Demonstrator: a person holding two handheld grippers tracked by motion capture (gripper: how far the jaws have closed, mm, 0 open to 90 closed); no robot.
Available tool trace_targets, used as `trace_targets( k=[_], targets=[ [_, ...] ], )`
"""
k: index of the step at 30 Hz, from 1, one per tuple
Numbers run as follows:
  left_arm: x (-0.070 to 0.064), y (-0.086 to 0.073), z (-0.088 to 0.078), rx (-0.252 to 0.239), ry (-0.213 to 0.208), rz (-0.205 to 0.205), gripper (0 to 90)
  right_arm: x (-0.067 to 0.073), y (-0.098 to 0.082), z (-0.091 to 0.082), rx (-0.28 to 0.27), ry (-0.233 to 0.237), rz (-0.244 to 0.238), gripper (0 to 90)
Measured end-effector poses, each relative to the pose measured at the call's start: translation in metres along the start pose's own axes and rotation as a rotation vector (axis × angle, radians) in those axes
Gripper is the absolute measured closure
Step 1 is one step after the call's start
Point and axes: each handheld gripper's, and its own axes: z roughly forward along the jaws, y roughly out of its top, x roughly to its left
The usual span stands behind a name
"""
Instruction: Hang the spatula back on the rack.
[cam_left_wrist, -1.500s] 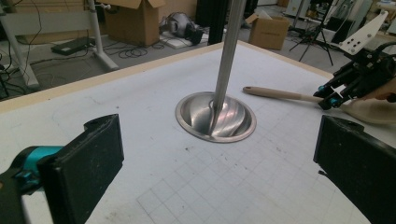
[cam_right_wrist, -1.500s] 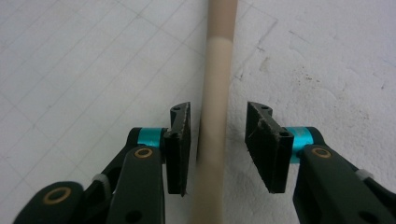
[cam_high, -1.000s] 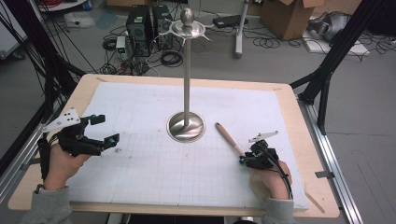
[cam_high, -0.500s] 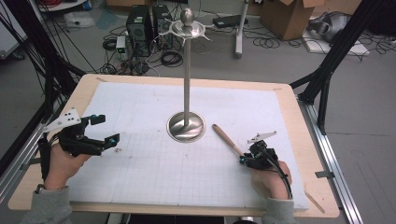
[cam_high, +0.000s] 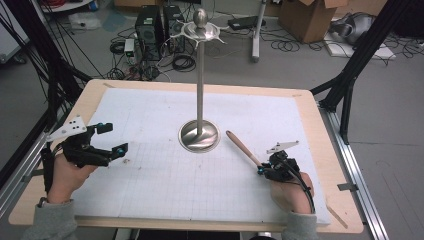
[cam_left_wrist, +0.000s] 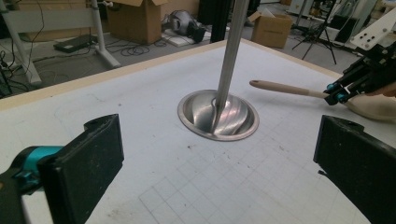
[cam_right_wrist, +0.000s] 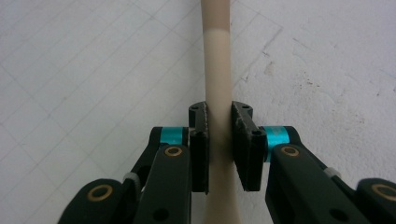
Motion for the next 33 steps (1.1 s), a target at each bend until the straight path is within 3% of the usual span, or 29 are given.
trace_targets(
  k=[14,33],
  targets=[
    [0.000,0.000,0.000,0.000,-0.002,-0.003,2.1,-0.001,0.000,-0.015,-0.065,0.021,-0.012,78.6],
    [-0.001,0.000,-0.001,-0.006,-0.004,-0.002,2.1,0.000,0.001,-0.044,-0.206,0.017,-0.038,78.6]
  ],
)
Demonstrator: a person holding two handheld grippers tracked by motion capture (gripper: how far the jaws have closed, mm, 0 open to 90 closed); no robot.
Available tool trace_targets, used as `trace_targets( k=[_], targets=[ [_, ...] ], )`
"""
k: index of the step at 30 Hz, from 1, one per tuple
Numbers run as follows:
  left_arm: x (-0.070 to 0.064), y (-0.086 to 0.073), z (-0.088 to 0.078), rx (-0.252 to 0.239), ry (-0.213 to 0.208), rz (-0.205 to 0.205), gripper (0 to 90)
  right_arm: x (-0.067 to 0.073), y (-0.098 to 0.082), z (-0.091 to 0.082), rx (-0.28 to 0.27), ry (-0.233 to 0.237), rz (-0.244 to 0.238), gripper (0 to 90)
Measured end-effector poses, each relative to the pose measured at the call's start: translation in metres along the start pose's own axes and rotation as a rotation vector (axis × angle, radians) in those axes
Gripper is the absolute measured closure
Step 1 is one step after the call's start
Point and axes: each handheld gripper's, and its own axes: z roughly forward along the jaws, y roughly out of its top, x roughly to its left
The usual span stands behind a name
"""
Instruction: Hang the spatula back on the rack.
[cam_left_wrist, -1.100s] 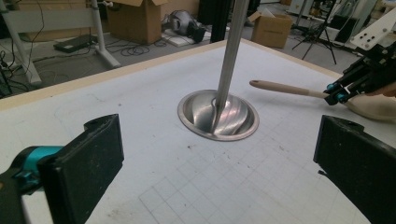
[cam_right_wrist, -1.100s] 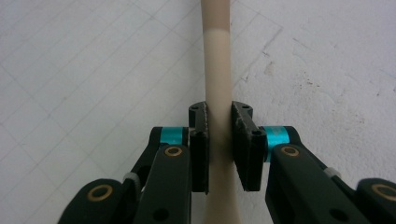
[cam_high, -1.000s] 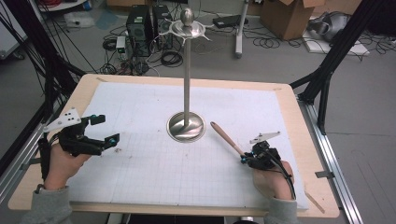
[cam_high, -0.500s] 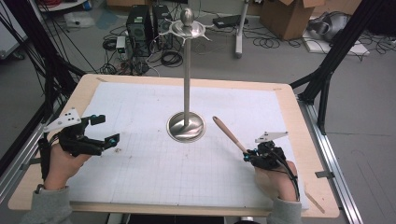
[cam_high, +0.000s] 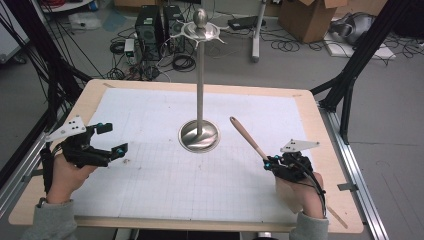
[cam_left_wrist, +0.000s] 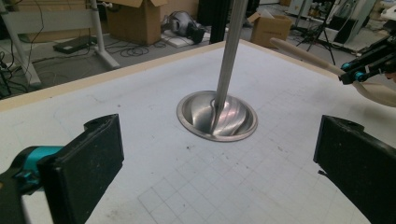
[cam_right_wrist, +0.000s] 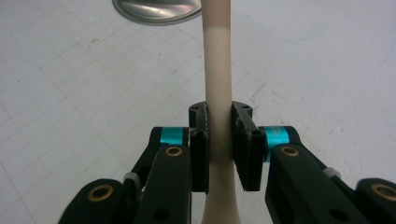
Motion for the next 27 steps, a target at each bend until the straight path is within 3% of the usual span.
trace_targets(
  k=[10,14,27],
  targets=[
    [0.001,-0.002,-0.006,0.000,0.014,-0.004,2.1,0.000,0.006,-0.005,-0.054,0.025,-0.009,78.6],
    [0.001,-0.003,-0.009,0.002,0.017,-0.002,2.1,0.001,0.011,-0.006,-0.057,0.015,-0.032,78.6],
    [0.003,-0.002,-0.028,-0.037,0.031,-0.023,2.1,0.006,0.028,-0.015,-0.124,0.046,-0.086,78.6]
  ],
)
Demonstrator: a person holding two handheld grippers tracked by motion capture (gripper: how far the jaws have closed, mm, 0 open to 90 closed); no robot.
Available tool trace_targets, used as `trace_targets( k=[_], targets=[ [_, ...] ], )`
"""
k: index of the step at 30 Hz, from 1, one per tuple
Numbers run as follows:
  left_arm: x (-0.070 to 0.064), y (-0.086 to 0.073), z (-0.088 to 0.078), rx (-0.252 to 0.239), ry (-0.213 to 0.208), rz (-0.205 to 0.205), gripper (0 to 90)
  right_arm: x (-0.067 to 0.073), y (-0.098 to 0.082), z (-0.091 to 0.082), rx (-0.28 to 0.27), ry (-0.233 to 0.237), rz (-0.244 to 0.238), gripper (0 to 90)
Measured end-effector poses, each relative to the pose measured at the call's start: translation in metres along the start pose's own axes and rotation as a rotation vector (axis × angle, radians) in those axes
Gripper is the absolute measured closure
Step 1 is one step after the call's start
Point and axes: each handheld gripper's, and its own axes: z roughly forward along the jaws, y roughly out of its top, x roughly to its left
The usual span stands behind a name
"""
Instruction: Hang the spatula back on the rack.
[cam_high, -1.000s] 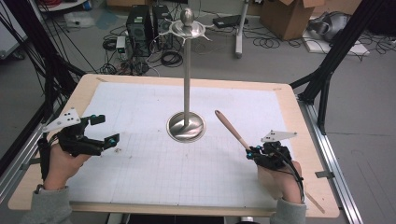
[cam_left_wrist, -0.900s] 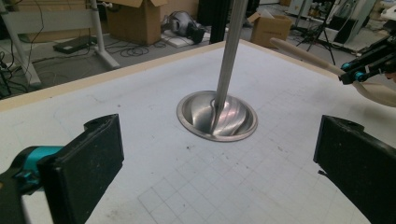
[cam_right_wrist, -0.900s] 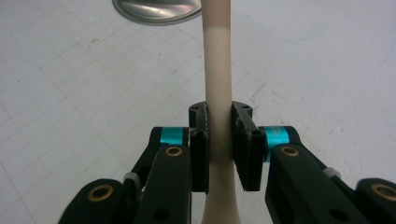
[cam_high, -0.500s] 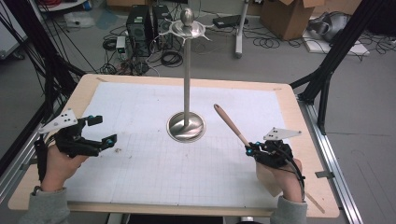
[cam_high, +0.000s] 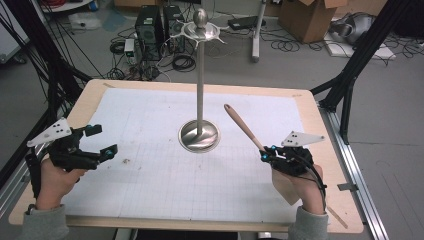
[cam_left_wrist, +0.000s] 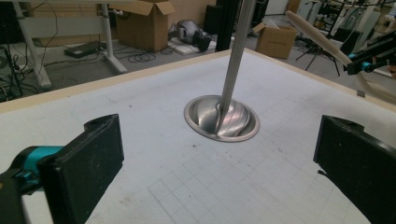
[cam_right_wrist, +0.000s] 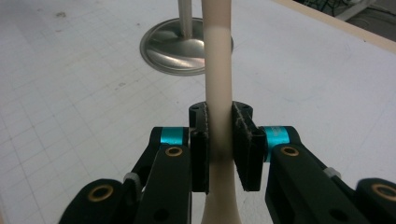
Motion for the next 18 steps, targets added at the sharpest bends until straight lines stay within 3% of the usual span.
trace_targets(
  k=[11,18],
  targets=[
    [0.002,-0.004,-0.005,0.010,0.020,-0.008,2.1,-0.006,0.022,-0.013,-0.017,-0.010,-0.028,78.6],
    [0.002,-0.005,-0.010,0.005,0.017,-0.012,2.1,-0.012,0.035,-0.024,-0.039,0.027,-0.034,78.6]
  ],
)
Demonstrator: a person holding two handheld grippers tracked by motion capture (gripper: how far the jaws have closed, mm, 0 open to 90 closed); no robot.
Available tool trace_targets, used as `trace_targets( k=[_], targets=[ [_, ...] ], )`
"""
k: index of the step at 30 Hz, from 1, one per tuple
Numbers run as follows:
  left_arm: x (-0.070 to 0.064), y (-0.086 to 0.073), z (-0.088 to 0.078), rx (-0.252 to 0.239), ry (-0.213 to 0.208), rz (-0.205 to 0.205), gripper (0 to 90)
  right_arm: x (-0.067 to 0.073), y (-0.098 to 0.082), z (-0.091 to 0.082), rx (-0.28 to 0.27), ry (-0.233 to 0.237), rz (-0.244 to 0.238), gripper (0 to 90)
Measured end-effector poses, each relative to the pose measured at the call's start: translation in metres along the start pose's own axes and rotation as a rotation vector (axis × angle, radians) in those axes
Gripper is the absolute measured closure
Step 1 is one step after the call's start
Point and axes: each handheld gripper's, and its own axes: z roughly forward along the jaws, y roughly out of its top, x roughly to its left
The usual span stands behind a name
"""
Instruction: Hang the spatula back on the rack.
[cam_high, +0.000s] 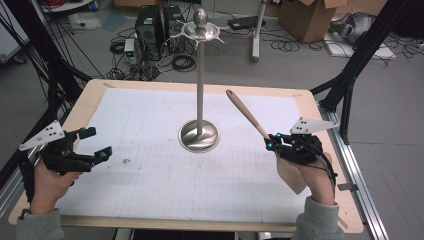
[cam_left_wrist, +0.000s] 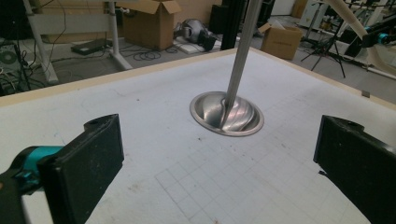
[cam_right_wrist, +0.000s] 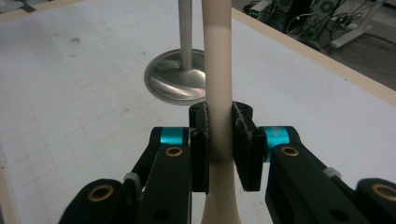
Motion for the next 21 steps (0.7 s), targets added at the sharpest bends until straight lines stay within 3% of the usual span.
trace_targets(
  k=[2,7,17,21],
  targets=[
    [0.001,-0.001,0.000,0.001,0.005,-0.002,2.1,-0.002,0.004,-0.001,0.009,-0.013,0.003,78.6],
    [0.003,-0.002,-0.001,0.000,0.006,-0.011,2.1,-0.003,0.017,-0.004,0.004,0.014,-0.019,78.6],
    [0.000,0.001,-0.003,-0.014,-0.015,-0.009,2.1,0.003,0.042,-0.024,-0.009,0.014,-0.064,78.6],
    [0.002,-0.001,-0.002,-0.009,-0.007,-0.016,2.1,0.003,0.047,-0.032,-0.022,0.023,-0.056,78.6]
  ],
)
